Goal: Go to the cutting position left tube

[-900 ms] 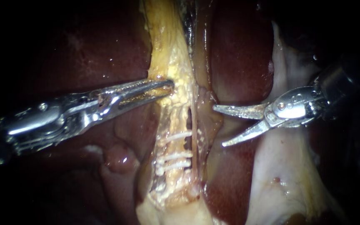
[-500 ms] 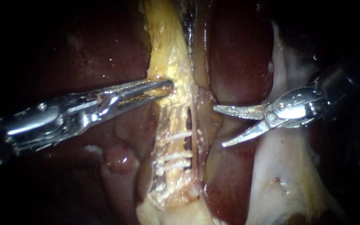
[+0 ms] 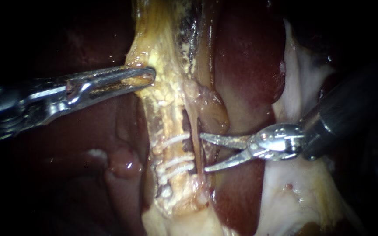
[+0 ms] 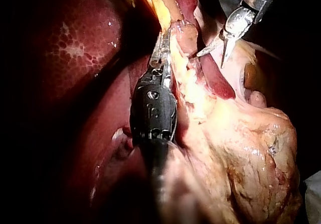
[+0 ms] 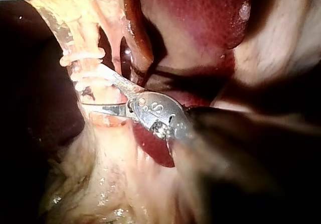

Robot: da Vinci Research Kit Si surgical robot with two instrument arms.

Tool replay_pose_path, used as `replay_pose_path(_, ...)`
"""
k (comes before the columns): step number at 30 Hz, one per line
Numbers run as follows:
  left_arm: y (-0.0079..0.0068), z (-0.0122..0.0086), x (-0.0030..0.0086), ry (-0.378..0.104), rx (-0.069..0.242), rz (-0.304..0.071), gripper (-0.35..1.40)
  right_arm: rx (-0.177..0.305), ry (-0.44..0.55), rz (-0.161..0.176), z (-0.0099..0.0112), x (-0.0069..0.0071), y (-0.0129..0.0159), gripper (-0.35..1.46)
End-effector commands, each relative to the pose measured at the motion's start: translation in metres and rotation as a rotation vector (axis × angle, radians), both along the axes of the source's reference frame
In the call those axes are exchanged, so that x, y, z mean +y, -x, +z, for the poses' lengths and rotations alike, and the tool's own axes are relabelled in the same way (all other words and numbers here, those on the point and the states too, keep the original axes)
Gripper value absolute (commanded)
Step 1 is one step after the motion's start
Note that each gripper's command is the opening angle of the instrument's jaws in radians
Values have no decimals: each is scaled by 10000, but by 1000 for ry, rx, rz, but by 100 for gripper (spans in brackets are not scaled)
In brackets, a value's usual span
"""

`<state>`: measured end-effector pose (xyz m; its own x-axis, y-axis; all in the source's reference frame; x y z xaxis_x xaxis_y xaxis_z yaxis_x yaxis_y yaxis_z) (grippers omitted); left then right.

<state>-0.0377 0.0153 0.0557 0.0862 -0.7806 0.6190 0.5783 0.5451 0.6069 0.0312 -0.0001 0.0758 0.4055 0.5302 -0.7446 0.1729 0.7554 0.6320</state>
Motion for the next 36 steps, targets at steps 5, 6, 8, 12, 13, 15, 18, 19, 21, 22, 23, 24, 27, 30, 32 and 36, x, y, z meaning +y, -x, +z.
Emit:
replay_pose_path(5, 1, -6, -3, 1, 2, -4, -35, -8, -36, -14, 19, -5, -11, 143)
replay_pose_path(6, 1, -6, -3, 1, 3, -4, -35, -5, -40, -21, 23, -6, -13, 143)
replay_pose_path(8, 1, -8, -4, 1, 3, -5, -35, -7, -46, -24, 29, -8, -17, 143)
replay_pose_path(12, 1, -10, -6, 1, 4, -6, -35, -14, -54, -27, 40, -9, -23, 143)
replay_pose_path(13, 1, -11, -6, 1, 4, -6, -35, -14, -54, -26, 42, -9, -24, 143)
replay_pose_path(15, 1, -12, -7, 1, 4, -6, -35, -17, -59, -25, 43, -8, -25, 143)
replay_pose_path(18, 1, -14, -8, 1, 5, -7, -35, -17, -59, -23, 44, -7, -29, 143)
replay_pose_path(19, 1, -14, -8, 1, 5, -7, -35, -16, -60, -25, 44, -7, -31, 143)
replay_pose_path(21, 1, -14, -8, 3, 3, -9, -35, -17, -61, -31, 44, -7, -35, 143)
replay_pose_path(22, 2, -14, -8, 3, 3, -9, -35, -16, -61, -32, 44, -6, -37, 143)
replay_pose_path(23, 2, -15, -8, 3, 3, -9, -35, -13, -62, -38, 44, -6, -39, 143)
replay_pose_path(24, 2, -15, -8, 3, 3, -9, -35, -7, -63, -41, 44, -6, -40, 143)
replay_pose_path(27, 1, -15, -9, 3, 3, -9, -35, 16, -65, -57, 42, -7, -41, 143)
replay_pose_path(30, 1, -15, -9, 3, 3, -8, -35, 56, -102, -89, 36, -10, -39, 141)
replay_pose_path(32, 0, -15, -9, 3, 3, -8, -35, 77, -110, -112, 31, -12, -38, 141)
replay_pose_path(36, 0, -15, -9, 3, 3, -8, -35, 127, -120, -140, 24, -13, -42, 139)
